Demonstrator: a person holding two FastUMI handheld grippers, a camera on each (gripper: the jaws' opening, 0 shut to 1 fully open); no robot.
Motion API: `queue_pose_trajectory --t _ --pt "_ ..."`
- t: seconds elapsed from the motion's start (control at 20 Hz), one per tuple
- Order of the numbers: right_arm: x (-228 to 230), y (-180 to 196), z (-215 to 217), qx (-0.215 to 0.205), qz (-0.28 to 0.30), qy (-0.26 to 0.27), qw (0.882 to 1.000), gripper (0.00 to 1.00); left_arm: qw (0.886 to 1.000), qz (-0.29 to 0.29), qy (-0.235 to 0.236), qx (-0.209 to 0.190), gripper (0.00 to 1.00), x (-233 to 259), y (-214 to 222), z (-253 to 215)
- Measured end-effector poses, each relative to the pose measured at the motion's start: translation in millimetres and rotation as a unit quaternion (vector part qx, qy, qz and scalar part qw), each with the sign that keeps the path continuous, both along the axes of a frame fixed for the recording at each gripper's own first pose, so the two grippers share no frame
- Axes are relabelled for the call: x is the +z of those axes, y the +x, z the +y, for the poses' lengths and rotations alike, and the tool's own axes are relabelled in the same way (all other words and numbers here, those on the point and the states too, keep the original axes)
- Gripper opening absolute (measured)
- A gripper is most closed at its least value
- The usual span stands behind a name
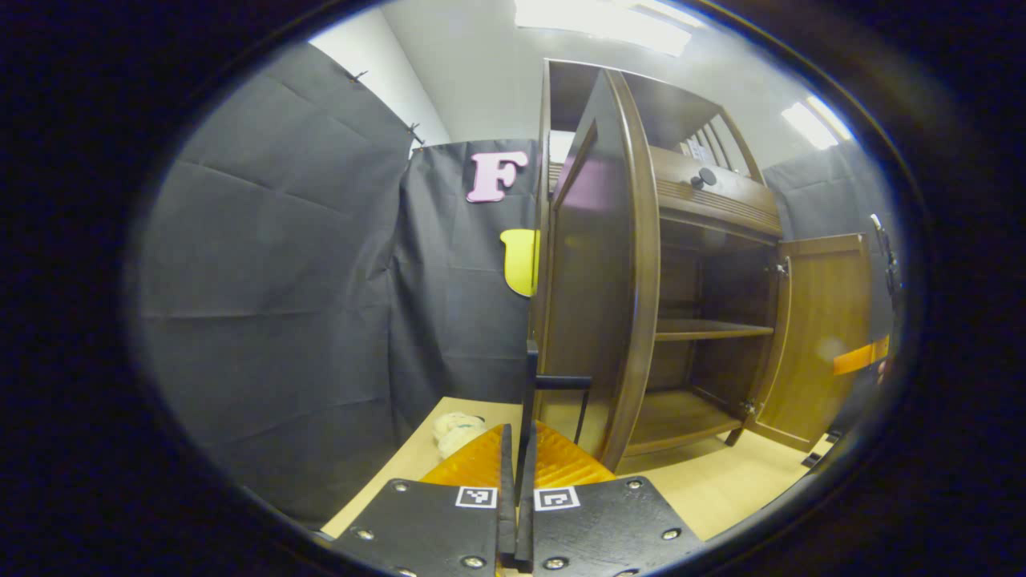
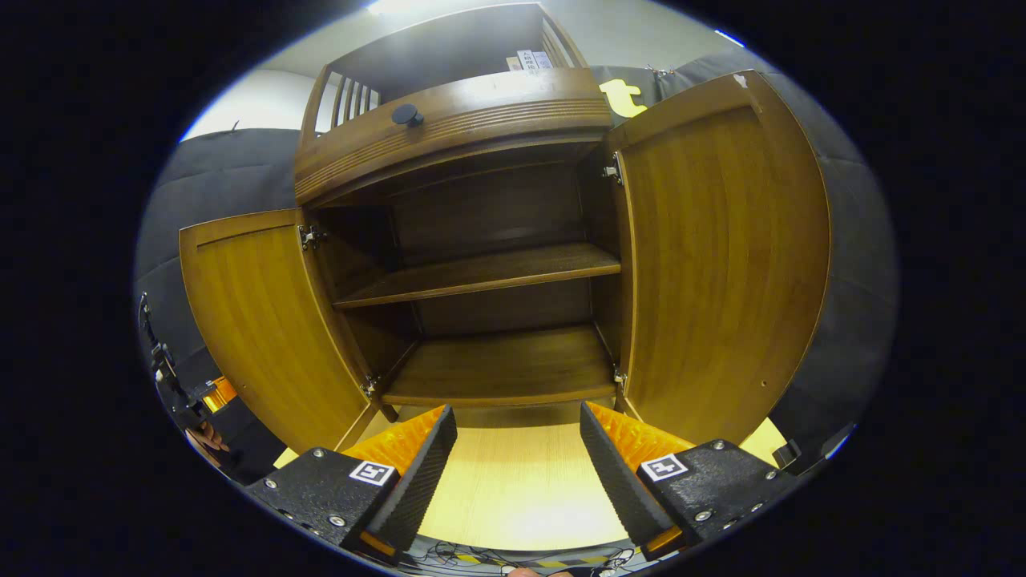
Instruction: Open the right door of the double-door shoe cabinet with the right hand, and open the left door with the left hand.
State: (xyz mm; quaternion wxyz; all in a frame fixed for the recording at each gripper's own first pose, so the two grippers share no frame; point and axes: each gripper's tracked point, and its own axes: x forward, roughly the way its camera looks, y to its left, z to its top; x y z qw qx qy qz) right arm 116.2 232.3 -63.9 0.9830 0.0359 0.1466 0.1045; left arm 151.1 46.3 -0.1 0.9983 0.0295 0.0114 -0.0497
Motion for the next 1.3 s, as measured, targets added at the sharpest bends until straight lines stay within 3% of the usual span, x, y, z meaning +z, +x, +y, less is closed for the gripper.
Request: queue_pose_trajectory --t 0.15,0.2,0.3,0.65,0.85,1.0,1.2,1.3 --pt "15 5 -4 -0.013 -0.026 -0.015 0.999 0.91 1.000 0.000 0.019 -0.009 0.02 1 2 11" --pt "17 7 -5 -0.016 -0.029 -0.016 0.999 0.95 1.000 0.002 0.019 -0.009 0.02 1 2 11" --pt "21 12 -2 -0.014 -0.031 -0.011 0.999 0.95 1.000 0.001 0.017 -0.003 0.02 2 0 19" --pt "22 24 13 0.014 -0.043 -0.005 0.999 0.92 0.997 -0.009 -0.001 0.071 0.04 22 -47 51" --pt "31 31 4 0.013 -0.066 -0.005 0.998 0.92 0.994 -0.041 -0.013 0.096 0.04 63 -83 34" --pt "37 30 -11 0.004 -0.082 -0.006 0.997 0.95 0.995 -0.053 -0.031 0.074 0.02 90 -91 -2" --pt "55 21 -44 -0.014 -0.118 -0.034 0.992 0.95 0.997 -0.063 -0.035 0.029 0.58 111 -71 -71" --pt "65 19 -64 -0.022 -0.138 -0.045 0.989 0.95 0.995 -0.083 -0.024 0.039 0.86 121 -68 -91"
